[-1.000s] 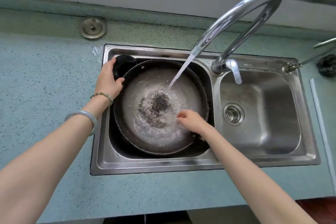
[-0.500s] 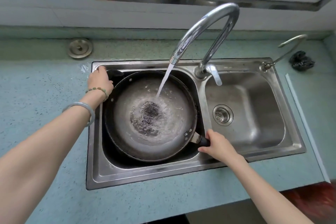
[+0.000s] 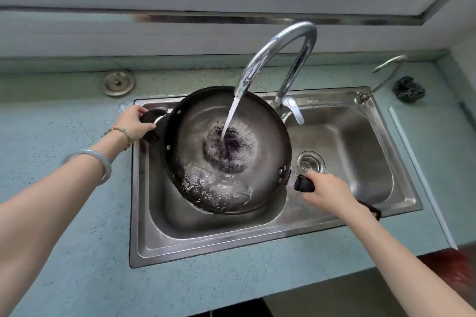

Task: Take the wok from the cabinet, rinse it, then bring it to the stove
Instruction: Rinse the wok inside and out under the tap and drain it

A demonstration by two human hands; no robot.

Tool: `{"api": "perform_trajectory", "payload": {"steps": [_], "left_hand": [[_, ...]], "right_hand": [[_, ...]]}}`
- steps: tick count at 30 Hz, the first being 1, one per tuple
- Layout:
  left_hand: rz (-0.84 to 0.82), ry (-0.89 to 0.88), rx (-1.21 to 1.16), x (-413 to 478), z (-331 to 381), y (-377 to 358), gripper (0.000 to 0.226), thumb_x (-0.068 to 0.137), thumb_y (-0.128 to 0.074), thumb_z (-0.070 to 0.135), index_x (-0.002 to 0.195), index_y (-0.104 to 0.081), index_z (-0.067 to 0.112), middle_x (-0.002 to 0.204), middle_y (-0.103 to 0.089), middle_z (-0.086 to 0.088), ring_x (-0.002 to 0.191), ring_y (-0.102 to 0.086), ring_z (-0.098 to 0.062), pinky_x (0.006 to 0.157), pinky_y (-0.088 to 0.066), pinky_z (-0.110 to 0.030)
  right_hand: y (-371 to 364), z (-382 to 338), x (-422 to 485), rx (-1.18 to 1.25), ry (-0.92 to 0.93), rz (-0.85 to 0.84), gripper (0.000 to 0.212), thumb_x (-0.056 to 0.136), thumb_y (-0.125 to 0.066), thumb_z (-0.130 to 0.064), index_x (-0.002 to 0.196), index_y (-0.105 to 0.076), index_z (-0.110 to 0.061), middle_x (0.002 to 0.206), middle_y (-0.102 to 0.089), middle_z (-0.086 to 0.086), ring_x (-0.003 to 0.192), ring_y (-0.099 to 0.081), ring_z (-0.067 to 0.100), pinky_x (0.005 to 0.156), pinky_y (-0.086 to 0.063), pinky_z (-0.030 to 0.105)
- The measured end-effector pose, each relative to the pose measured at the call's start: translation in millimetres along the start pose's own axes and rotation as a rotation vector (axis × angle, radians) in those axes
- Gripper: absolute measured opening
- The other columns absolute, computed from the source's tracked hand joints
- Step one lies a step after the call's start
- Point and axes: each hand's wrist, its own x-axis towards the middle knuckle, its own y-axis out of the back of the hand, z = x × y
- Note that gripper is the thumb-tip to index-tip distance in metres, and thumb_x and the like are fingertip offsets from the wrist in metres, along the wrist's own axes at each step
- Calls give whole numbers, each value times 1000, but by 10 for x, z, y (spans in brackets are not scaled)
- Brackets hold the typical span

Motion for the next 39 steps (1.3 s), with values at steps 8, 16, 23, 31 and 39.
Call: {"api": "perform_trajectory", "payload": {"steps": [8,16,23,31,39], "left_hand": [[-52,-89,100,-146,-48,89,33,65,-79,5,86,-54,11,85,-58,-7,82,-55,-27,68,-38,-30],[-12,-191,207,-249,-129,139,38,58,-81,2,72,-46,10,71,-53,-7,69,-49,-26,51,-30,-29],[145,-236,206,-358,-174,88,28,65,-75,4,76,-50,5,72,-59,-13,67,-53,-31,57,-39,-35],[99,-203,165,-407,-165,185,35,61,-79,7,75,-48,15,77,-62,-9,73,-56,-31,64,-46,-37],[-133,-152,206,-328,-210,73,30,71,-75,10,96,-59,10,92,-62,-6,85,-57,-24,74,-43,-30]], "right_hand": [[-168,43,-88,58,-98,234,25,84,-54,-35,87,-32,-24,90,-69,5,92,-64,31,61,-37,32],[-463,8,-49,132,-79,427,23,83,-63,-35,89,-55,-14,88,-69,6,86,-66,31,59,-39,34],[-496,-7,25,168,-70,486,25,79,-68,-32,91,-57,-14,80,-67,6,78,-66,32,59,-45,39],[-319,6,-106,158,-93,483,18,81,-63,-30,90,-62,-15,82,-69,5,83,-66,32,58,-41,33],[156,64,-287,-93,-120,186,20,76,-48,-41,83,-59,-26,85,-69,-2,88,-65,26,64,-41,29]]}}
